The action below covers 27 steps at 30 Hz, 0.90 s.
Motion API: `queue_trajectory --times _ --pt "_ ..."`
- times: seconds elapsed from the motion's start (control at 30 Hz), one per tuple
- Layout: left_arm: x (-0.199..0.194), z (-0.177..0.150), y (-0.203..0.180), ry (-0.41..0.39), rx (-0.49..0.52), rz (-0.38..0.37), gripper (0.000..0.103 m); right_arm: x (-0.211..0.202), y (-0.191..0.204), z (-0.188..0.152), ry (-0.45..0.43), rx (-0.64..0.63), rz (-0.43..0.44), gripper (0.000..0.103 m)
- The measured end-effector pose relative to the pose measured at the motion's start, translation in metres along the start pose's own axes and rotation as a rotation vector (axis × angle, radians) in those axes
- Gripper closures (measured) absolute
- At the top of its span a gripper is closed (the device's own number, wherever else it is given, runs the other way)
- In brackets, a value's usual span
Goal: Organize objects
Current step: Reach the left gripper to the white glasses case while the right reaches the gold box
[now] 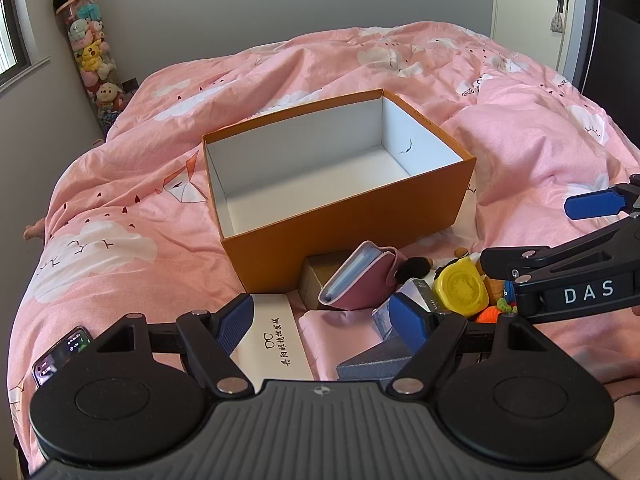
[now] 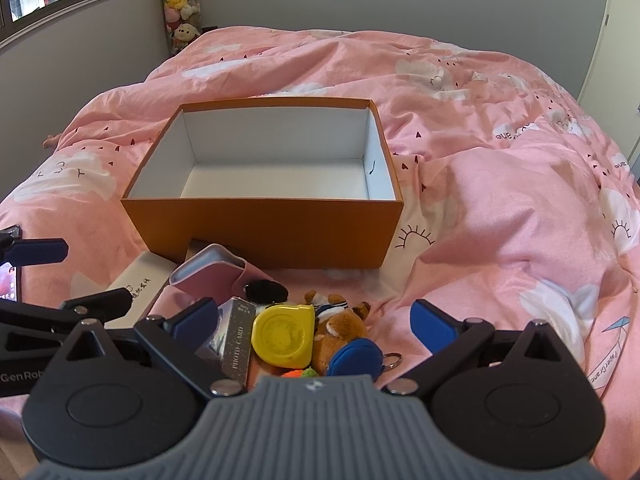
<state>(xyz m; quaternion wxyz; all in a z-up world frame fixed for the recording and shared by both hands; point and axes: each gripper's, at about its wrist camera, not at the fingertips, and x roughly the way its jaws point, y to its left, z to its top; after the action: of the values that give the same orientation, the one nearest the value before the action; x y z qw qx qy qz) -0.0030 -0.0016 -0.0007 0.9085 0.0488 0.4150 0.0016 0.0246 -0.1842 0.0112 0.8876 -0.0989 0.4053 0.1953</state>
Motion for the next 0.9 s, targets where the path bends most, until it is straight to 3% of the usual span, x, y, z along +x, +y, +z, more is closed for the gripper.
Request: queue_trajectory --times 0.67,0.77,0.9 --pt "0.003 0.000 0.016 0.029 -0.011 -0.016 0.013 0.005 -0.001 0.002 0.019 -0.008 0.046 0.001" --pt "0.007 0.003 0.026 0.072 -0.031 -0.043 0.022 0.008 -0.003 0.004 0.026 -0.011 0.068 0.003" --pt "0.015 0.006 0.039 0.138 -0.066 -0.089 0.033 0.017 -0.005 0.009 0.056 -0.023 0.109 0.019"
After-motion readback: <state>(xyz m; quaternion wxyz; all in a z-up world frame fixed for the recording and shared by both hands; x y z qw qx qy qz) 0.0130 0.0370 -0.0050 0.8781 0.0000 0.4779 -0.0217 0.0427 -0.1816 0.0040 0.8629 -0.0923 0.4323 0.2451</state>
